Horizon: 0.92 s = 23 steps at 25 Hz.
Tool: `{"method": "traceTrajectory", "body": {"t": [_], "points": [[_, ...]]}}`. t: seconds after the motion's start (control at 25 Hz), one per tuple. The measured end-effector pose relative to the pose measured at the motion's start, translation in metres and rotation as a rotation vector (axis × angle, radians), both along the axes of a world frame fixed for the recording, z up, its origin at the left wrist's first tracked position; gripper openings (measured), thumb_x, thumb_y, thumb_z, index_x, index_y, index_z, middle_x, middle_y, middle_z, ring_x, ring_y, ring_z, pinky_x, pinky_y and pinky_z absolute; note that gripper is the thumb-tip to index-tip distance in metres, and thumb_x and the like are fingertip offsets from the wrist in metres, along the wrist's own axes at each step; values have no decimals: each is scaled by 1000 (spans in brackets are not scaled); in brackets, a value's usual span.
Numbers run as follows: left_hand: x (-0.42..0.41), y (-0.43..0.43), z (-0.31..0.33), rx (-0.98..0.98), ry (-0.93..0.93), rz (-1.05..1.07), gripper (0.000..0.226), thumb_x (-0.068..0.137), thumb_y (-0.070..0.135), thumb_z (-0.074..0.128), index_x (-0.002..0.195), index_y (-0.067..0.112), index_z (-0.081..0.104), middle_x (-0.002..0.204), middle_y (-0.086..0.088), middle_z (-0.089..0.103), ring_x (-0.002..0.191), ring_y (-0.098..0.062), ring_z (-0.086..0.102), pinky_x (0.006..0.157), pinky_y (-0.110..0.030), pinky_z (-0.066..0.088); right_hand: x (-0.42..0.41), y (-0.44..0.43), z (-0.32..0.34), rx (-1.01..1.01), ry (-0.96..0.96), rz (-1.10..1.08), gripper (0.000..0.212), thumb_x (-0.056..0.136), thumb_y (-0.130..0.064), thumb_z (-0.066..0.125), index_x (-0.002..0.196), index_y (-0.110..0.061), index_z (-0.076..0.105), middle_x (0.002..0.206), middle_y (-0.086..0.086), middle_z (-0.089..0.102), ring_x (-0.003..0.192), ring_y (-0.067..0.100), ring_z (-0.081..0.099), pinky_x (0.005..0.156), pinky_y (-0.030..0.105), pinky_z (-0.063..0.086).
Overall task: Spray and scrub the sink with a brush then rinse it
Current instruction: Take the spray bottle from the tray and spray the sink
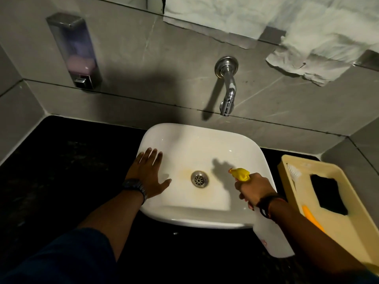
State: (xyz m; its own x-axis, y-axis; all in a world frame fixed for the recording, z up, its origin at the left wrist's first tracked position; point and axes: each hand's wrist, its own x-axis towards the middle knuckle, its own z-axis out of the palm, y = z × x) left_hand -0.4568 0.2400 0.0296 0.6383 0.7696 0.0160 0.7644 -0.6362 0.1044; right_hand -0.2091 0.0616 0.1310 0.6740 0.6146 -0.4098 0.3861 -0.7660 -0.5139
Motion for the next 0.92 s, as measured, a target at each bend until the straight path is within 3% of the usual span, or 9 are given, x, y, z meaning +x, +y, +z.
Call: {"method": "traceTrajectory", "body": {"t": [0.32,0.6,0.76,0.92], "points": [[1,-3,7,-11,13,-5,91,79,67,34,147,14,4,159,-10,8,146,-27,1,119,-42,2,-35,12,-5,-18,102,121,22,74,-25,58,68,-5,66,58,14,70,29,22,52,33,22,40],[2,-2,8,-28,63,10,90,81,67,31,147,15,1,159,-10,4,146,-26,-2,119,-42,1,-25,19,-1,22,1,86,22,76,-25,56,72,-4,64,71,19,71,32,25,56,38,24,45],[-3,6,1,-28,81,-11,93,78,71,32,147,14,7,159,-10,10,146,-27,2,119,-42,3,4,9,10,189,-39,-9,22,73,-26,57,81,-9,69,74,18,72,34,28,58,45,31,51],[8,8,6,-103,43,46,94,74,76,36,145,18,21,157,-9,20,145,-27,9,118,-44,12,67,-28,26,550,-176,-196,19,79,-22,60,93,-17,72,65,20,69,46,32,62,55,39,57]]}}
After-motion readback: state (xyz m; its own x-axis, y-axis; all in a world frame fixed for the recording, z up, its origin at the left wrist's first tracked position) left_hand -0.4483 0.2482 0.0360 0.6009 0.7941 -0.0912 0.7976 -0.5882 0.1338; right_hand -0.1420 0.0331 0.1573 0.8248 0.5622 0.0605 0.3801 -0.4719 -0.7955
